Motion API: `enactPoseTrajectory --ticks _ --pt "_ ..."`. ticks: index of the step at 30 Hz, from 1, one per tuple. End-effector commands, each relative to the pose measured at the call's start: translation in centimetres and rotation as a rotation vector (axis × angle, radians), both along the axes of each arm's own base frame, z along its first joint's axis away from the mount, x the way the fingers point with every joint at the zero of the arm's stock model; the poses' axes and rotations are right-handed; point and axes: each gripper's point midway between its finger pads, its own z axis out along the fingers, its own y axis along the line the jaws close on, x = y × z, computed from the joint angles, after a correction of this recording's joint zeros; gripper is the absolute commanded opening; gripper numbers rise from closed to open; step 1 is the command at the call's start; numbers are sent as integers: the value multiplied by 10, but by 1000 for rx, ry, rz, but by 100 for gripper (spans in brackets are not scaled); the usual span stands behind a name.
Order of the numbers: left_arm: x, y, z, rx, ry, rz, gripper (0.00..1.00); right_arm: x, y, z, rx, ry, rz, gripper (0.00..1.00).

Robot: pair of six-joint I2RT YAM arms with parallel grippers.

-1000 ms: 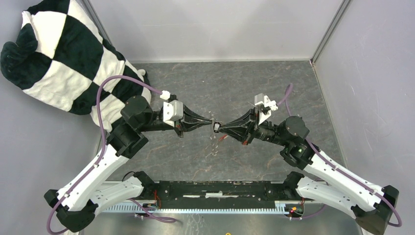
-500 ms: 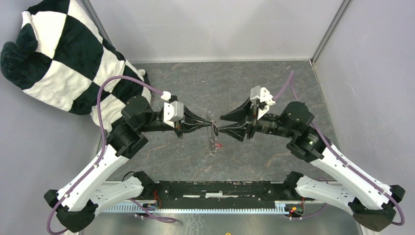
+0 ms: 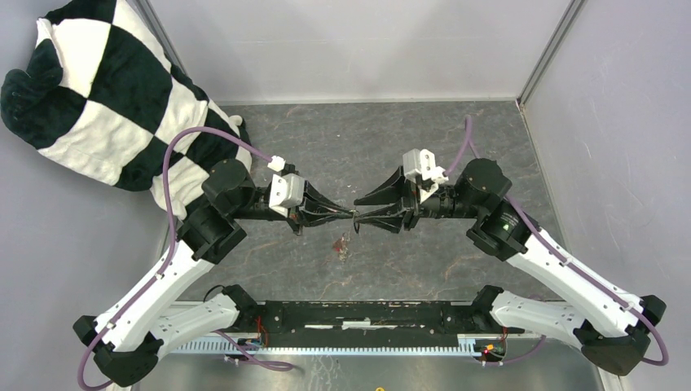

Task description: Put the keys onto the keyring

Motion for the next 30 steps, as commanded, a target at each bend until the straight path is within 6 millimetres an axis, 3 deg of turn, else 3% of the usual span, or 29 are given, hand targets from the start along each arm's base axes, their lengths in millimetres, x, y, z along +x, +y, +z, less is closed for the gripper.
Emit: enactPoseTrajectory --ticks 1,4,9,15,17,18,20,24,29,30 --pt "-12 5 23 -41 -81 -39 2 -12 -1 27 63 -82 71 40" --pt "-13 6 23 -42 -83 -43 2 -12 0 26 63 -70 74 33" --pt "-13 6 19 -34 -85 -41 2 -8 1 23 58 -55 58 1" --pt "-11 7 20 -32 -92 -29 2 6 -1 3 -34 -10 -20 2" --pt "-11 7 21 -35 -95 -29 2 10 -2 -2 -49 1 -50 24" --pt "-12 7 22 -36 -94 -32 2 10 -3 -3 -48 1 -55 26" --pt "-12 7 21 -34 -91 -36 2 11 -3 -2 -37 4 -58 23" --pt "-12 7 22 -35 -92 -38 2 12 -4 6 -7 -8 -72 0" --pt "-7 6 8 2 -99 -17 3 3 -7 18 42 -12 -45 0" --pt "-2 6 2 24 -101 -1 7 4 -7 17 29 -3 -46 0"
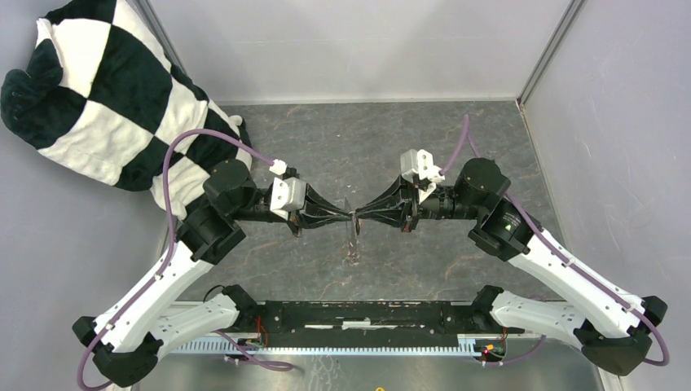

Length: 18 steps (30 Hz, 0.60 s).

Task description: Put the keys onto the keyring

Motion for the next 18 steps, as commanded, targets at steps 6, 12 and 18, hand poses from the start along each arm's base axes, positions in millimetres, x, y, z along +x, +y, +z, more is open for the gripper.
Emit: enactPoseTrajectory --ticks 6,12,18 --pt "27 7 -29 170 -148 94 48 25 -2 -21 -126 70 -122 0" --pt "30 11 -43 272 -213 55 45 39 -4 -52 -260 104 -178 0" --pt "42 9 -70 420 -224 2 38 40 1 -55 -340 125 -163 0"
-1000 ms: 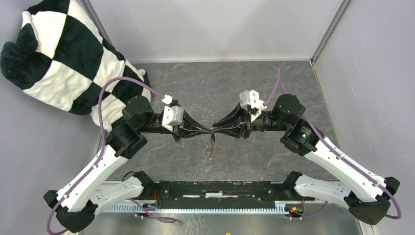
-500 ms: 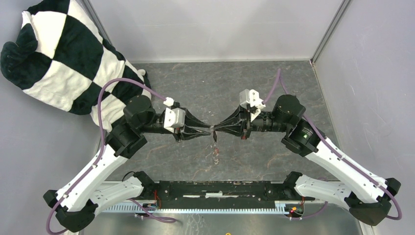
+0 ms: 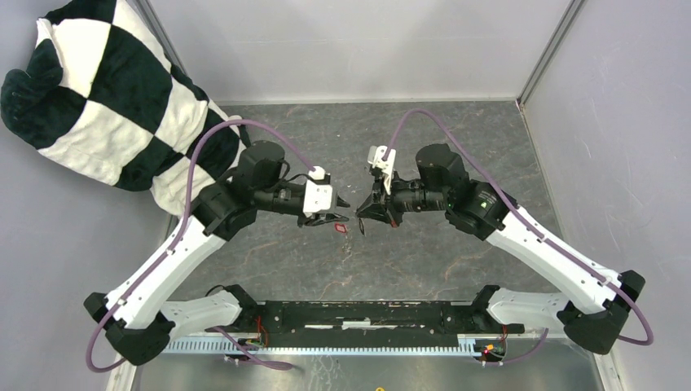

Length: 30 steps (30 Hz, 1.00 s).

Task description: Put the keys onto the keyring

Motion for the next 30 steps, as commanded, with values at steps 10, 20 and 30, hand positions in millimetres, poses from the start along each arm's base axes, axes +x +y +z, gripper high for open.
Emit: enactPoseTrajectory --ticks 10,20,30 --pt "20 -5 -15 139 -158 -50 45 -3 2 27 -47 -47 21 0" --pt "2 -10 -25 156 -152 -112 42 -7 9 28 -66 -43 40 1" --pt "9 -10 -27 179 -200 -97 13 -10 14 29 -88 -42 64 0"
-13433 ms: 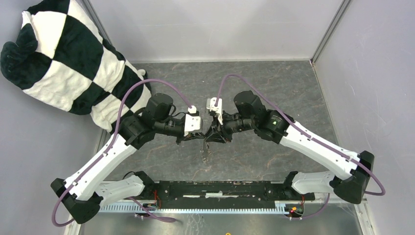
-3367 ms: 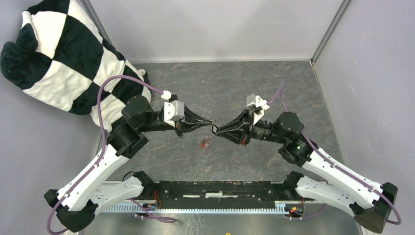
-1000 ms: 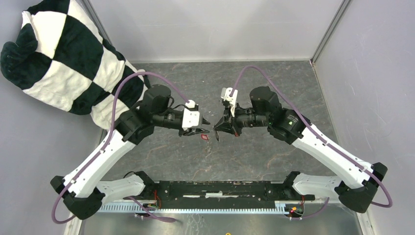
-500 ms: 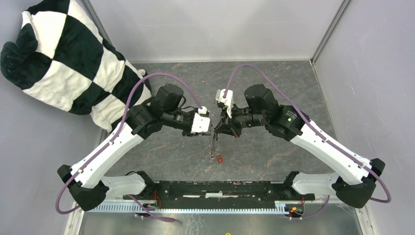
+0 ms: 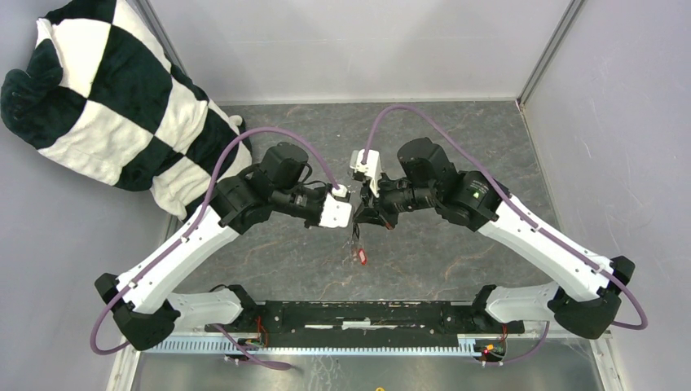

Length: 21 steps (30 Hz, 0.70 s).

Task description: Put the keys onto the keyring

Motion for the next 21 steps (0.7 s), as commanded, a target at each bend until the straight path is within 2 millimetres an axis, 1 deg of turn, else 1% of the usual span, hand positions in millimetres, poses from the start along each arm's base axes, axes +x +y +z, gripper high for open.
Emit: enactPoseTrajectory --ticks 1,5,6,7,8,10,13,14,15,17,19,21 --pt "4 2 6 -7 -80 -6 13 1 7 26 52 -59 22 0" --pt "4 4 8 -9 -90 0 18 0 7 27 40 -57 27 0" --pt "4 4 8 -9 -94 0 17 0 8 28 38 -57 29 0" --pt "4 4 8 -8 -99 -1 12 1 8 28 39 -59 26 1" --pt "4 5 8 -8 -104 -1 5 0 8 30 42 -59 28 0" --pt "4 6 7 0 -108 -2 2 3 8 35 58 -68 10 0" --pt "4 6 6 -6 -79 20 2 12 3 51 104 -120 -62 14" --pt "4 5 10 -25 -48 49 2 16 -1 60 141 -143 -100 24" --pt "6 3 14 -47 -29 77 2 19 -7 70 183 -167 -136 30" --pt "7 -1 23 -99 9 117 2 20 -16 88 280 -205 -176 34" --pt "9 -8 41 -190 52 159 2 19 -27 98 377 -204 -217 40" --pt "4 -11 57 -270 115 175 2 13 -34 100 438 -198 -221 43"
